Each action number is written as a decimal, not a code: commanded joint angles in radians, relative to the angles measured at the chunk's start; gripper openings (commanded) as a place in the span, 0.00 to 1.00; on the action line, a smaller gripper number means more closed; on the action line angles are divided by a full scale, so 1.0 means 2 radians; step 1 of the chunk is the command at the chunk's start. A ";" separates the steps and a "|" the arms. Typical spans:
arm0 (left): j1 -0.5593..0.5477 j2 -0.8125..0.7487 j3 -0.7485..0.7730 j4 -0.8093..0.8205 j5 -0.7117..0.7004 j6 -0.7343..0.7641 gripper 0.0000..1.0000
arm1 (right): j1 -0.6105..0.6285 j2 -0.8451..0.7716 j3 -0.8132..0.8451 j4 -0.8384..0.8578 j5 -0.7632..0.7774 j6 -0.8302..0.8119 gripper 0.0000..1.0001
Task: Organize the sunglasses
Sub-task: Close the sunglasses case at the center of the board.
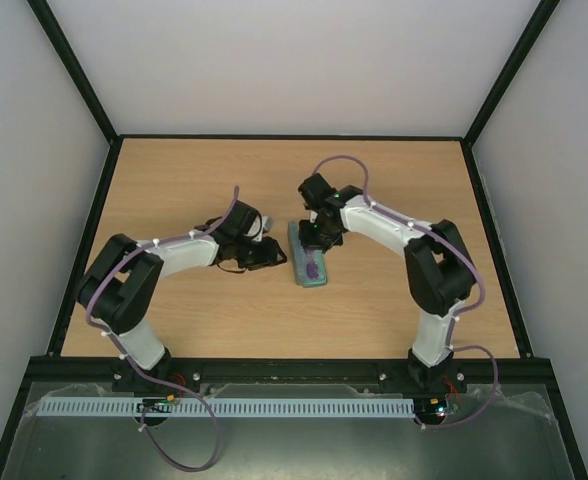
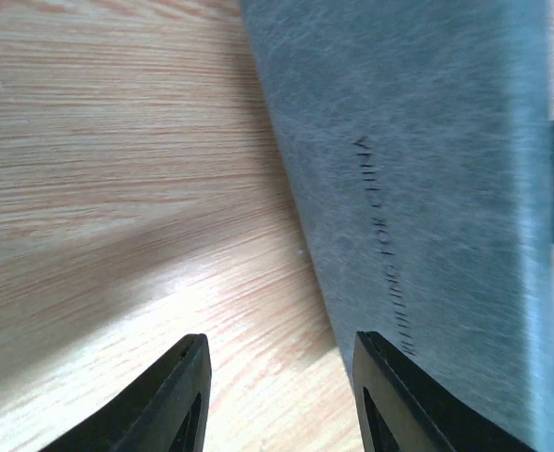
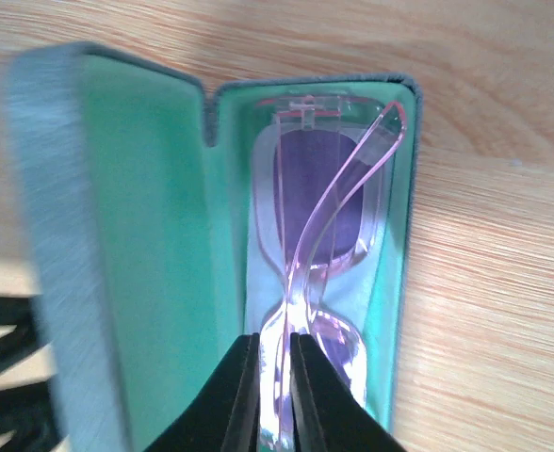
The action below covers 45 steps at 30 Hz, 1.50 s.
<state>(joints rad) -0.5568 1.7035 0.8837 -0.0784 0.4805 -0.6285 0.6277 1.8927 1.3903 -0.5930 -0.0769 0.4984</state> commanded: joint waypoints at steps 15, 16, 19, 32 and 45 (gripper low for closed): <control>-0.016 -0.005 0.071 -0.041 -0.008 -0.008 0.24 | -0.103 -0.038 -0.172 0.137 -0.075 -0.002 0.07; -0.019 0.001 0.076 -0.042 -0.010 -0.008 0.23 | -0.103 -0.034 -0.173 0.143 -0.082 -0.001 0.07; -0.029 0.022 0.098 -0.042 -0.013 -0.011 0.18 | -0.100 -0.024 -0.175 0.156 -0.094 0.000 0.07; -0.066 0.115 0.157 -0.042 -0.024 -0.017 0.17 | -0.069 0.007 -0.177 0.176 -0.113 0.006 0.06; -0.058 0.056 0.128 -0.054 -0.047 -0.012 0.35 | -0.082 -0.059 -0.220 0.167 -0.093 0.003 0.14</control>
<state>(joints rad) -0.6876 1.9182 1.1923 -0.1230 0.4370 -0.6594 0.4644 1.8221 1.0260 -0.1596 -0.2859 0.5159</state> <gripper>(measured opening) 0.290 0.127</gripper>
